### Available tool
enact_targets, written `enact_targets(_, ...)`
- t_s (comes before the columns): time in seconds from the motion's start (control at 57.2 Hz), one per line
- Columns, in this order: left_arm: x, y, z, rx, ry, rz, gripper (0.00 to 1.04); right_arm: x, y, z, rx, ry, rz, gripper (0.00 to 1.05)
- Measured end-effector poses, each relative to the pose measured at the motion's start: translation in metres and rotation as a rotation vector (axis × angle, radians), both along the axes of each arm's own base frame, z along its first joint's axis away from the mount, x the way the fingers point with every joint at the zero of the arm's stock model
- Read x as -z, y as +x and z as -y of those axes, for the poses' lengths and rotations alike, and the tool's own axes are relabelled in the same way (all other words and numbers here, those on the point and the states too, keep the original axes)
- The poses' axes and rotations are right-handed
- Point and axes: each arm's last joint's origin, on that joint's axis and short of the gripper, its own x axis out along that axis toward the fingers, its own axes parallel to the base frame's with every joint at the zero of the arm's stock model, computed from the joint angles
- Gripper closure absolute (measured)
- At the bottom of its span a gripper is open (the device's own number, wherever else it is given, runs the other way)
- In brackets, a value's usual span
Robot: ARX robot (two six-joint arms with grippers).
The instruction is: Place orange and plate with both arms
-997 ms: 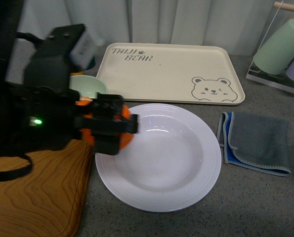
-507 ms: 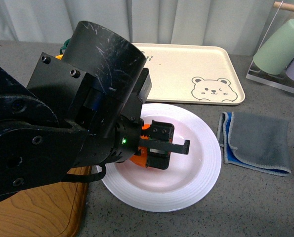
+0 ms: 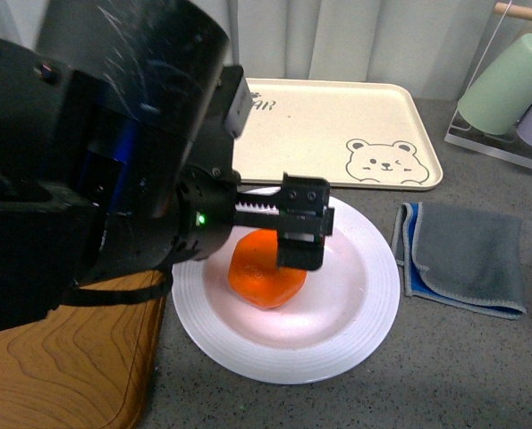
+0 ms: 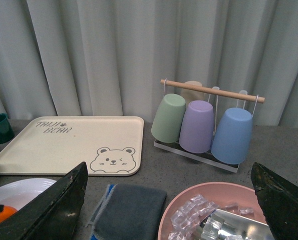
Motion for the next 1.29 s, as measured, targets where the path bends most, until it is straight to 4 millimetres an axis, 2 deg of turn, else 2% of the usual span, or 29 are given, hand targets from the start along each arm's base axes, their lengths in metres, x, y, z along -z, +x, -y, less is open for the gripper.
enact_targets(0.07,0.000,-0.001,-0.005,-0.084,0.033,0.159,0.17,0.000,0.000,0.000,0.000,0.000,0.000,0.09)
enact_targets(0.087,0.002,-0.004,-0.010,-0.113,0.062,0.223,0.22,0.000,0.000,0.000,0.000,0.000,0.000,0.09)
enact_targets(0.192,0.006,-0.021,-0.037,-0.218,0.109,0.361,0.38,0.000,0.000,0.000,0.000,0.000,0.000,0.09)
enact_targets(0.262,-0.005,-0.031,-0.061,-0.288,0.098,0.466,0.52,0.000,0.000,0.000,0.001,0.000,0.000,0.09)
enact_targets(0.367,-0.025,-0.046,-0.083,-0.321,0.036,0.583,0.70,0.000,0.000,0.000,0.000,0.000,0.000,0.09)
enact_targets(0.402,-0.027,-0.048,-0.087,-0.324,0.030,0.595,0.75,0.000,0.000,0.000,-0.001,0.000,0.000,0.09)
enact_targets(0.49,-0.036,-0.072,-0.113,-0.316,0.025,0.624,0.95,0.000,0.000,0.000,0.000,0.000,0.000,0.09)
enact_targets(0.524,-0.036,-0.080,-0.120,-0.318,0.032,0.616,1.00,0.000,0.000,0.000,0.000,0.000,0.000,0.09)
enact_targets(0.559,-0.040,-0.088,-0.128,-0.332,0.033,0.625,1.01,0.000,0.000,0.000,0.002,0.000,0.000,0.09)
enact_targets(0.804,-0.052,-0.118,-0.153,-0.333,0.035,0.634,1.01,0.000,0.000,0.000,0.000,0.000,0.000,0.09)
enact_targets(1.294,-0.073,-0.147,-0.177,-0.337,0.030,0.662,1.01,0.000,0.000,0.000,0.001,0.000,0.000,0.09)
